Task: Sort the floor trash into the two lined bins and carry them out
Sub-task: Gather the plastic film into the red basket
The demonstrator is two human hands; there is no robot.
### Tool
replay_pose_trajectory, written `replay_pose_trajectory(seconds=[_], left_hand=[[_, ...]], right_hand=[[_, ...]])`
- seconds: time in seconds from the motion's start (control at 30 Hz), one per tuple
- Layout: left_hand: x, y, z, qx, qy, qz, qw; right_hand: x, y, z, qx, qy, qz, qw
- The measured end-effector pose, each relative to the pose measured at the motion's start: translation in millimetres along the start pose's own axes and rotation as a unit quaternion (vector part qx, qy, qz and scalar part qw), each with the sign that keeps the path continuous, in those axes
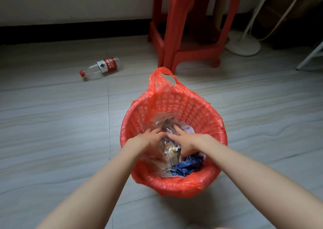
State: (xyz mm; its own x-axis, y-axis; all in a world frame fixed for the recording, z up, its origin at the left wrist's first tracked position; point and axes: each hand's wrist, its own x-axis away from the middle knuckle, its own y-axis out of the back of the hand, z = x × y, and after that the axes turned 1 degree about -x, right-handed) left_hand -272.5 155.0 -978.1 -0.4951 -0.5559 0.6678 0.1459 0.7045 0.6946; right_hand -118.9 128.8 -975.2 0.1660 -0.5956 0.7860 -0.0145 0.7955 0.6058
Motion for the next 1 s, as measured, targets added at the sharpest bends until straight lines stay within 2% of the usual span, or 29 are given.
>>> replay_pose_trajectory(seconds=[0.27,0.37,0.47,0.53,0.6,0.77,0.9,1.0], left_hand=[[21.8,4.6,-6.7,-0.021,-0.002,0.025,0.999],[24.9,9.6,-10.7,-0.015,-0.010,-0.038,0.999],[32.6,18.0,-20.9,-0.042,-0.015,-0.175,0.984],[36.5,24.8,-29.5,-0.046,-0.025,-0.264,0.963],[35.2,30.6,-35.3,-0.041,-0.038,-0.330,0.942],[12.1,45.0,-52.7,-0.045,-0.100,-0.394,0.912],[-20.5,58.6,-77.4,-0.087,-0.130,-0.387,0.909],[-50.6,63.2,-97.0,-0.109,-0.135,-0.340,0.924]], right_hand=[[29.9,28.8,-8.1,-0.071,0.032,-0.033,0.996],[44.4,36.9,-11.0,-0.113,0.044,-0.077,0.990],[53.8,43.6,-17.2,-0.180,0.063,-0.152,0.970],[55.1,47.0,-23.9,-0.258,0.071,-0.242,0.933],[55.1,52.3,-33.8,-0.352,0.073,-0.323,0.875],[60.4,67.0,-74.2,-0.546,0.082,-0.418,0.721],[51.2,60.2,-125.2,-0.577,0.030,-0.462,0.673],[24.0,35.2,-170.8,-0.570,-0.039,-0.453,0.685]])
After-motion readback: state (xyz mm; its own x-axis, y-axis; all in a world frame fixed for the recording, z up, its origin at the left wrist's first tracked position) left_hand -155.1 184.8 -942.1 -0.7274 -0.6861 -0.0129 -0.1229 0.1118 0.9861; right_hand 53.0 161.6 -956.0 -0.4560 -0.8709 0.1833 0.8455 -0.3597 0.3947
